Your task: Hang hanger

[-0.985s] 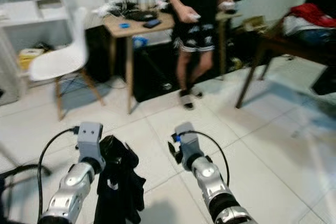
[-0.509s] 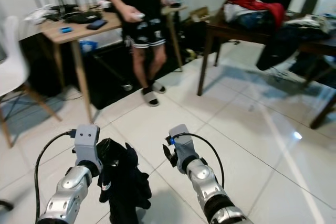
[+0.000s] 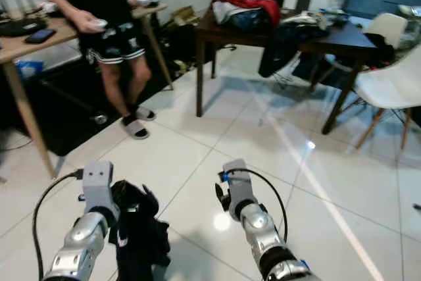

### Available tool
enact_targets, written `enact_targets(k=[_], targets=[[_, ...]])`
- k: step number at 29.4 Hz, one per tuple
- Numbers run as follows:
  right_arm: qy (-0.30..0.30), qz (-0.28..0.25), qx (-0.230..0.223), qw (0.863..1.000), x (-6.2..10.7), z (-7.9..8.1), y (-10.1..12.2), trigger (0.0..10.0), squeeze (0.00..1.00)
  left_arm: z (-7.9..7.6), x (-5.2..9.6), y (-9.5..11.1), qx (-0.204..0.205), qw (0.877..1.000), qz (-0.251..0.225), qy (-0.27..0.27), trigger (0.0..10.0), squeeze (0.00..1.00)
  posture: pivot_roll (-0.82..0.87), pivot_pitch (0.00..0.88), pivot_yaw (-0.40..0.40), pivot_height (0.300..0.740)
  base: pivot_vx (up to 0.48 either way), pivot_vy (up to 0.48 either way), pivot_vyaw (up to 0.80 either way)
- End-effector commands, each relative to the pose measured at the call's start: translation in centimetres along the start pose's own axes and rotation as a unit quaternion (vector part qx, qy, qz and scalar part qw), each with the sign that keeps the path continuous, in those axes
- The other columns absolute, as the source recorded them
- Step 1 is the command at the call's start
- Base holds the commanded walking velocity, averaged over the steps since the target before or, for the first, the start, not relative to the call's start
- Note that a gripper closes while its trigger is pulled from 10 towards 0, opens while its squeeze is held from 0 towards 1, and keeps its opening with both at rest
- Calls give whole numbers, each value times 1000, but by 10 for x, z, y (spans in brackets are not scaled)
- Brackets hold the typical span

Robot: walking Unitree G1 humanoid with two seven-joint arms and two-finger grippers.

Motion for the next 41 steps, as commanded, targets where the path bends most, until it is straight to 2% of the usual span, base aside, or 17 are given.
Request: enact_targets(k=[1, 7, 16, 24, 29, 37, 41], targets=[[-2, 8, -18, 1000, 2, 3, -6, 10000, 0, -4, 2, 0, 3, 1000, -2, 4, 10000, 0, 183, 0, -53, 740, 0, 0, -800], [1, -2, -24, 1000, -1, 7, 0, 10000, 0, -8, 1, 14, -23, 999, -34, -8, 10000, 0, 189, 0, -55, 740, 0, 0, -800], [-7, -23, -40, 999, -6, 4, 15, 10000, 0, -12, 5, 29, -6, 997, -72, -22, 10000, 0, 190, 0, -44, 740, 0, 0, -800], [-9, -21, -42, 999, -5, 4, 13, 10000, 0, -17, 6, 29, 4, 997, -73, -29, 10000, 0, 190, 0, -49, 740, 0, 0, -800], [-12, -25, -45, 999, -6, 2, 16, 10000, 0, -19, 4, 28, -11, 998, -65, -21, 10000, 0, 181, 0, -43, 740, 0, 0, -800], [-16, -28, -49, 998, -6, -1, 17, 10000, 0, -13, 2, 28, 15, 998, -61, -10, 10000, 0, 174, 0, -43, 740, 0, 0, -777], [-7, -42, -48, 998, -6, 3, 22, 10000, 0, -13, 4, 30, 22, 998, -65, -16, 10000, 0, 175, 0, -44, 740, 0, 0, 0]])
Point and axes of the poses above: a point about 5 cm out from each wrist's last joint towards the gripper, its own x axis pointing back from the gripper into the wrist, its own y axis along the axis of the wrist's last joint, z = x × y, the point moved 5 cm from there along -x, pointing out of the wrist towards the gripper, and after that the axes turned 10 degrees about x, right-handed, at the moved point
